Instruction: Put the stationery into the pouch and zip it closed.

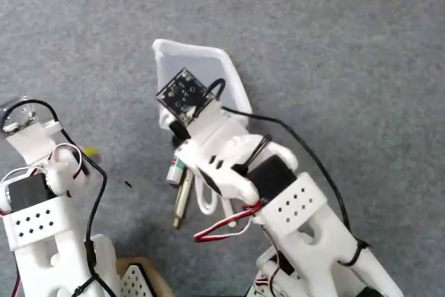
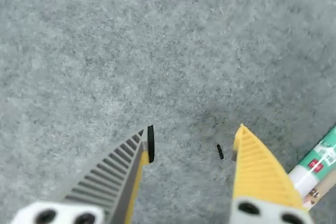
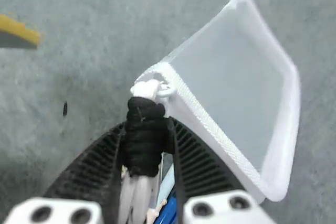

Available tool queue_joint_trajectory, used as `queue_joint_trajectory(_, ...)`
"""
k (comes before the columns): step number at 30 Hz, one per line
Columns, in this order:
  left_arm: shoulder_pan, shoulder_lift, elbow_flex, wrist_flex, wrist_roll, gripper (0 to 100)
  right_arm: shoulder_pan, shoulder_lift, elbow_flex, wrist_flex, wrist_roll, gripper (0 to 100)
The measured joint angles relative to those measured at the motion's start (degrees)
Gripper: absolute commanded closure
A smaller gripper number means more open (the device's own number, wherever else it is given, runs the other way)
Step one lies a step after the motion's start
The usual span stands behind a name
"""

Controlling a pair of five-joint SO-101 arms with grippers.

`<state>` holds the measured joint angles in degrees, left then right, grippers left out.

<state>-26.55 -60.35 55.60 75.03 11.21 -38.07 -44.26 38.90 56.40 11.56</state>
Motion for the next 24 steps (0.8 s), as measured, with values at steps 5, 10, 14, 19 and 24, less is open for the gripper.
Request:
queue_joint_trajectory(5,1.14,0.0,-0.88,0.53,3.78,74,0.0,0.09,-4.48,0.0,0.0,98.6)
queue_joint_trajectory(10,8.35,0.0,-5.8,4.4,2.73,74,0.0,2.99,-8.35,0.26,0.0,98.6)
queue_joint_trajectory(14,10.2,0.0,-11.96,5.45,1.76,74,-0.79,6.95,-14.86,5.01,0.0,98.6)
queue_joint_trajectory(19,13.36,0.26,-22.77,11.6,0.7,74,-1.76,13.45,-25.85,13.36,-0.88,98.6)
queue_joint_trajectory(24,15.38,0.18,-32.88,17.05,4.75,74,-1.85,18.29,-35.43,20.48,-3.34,98.6)
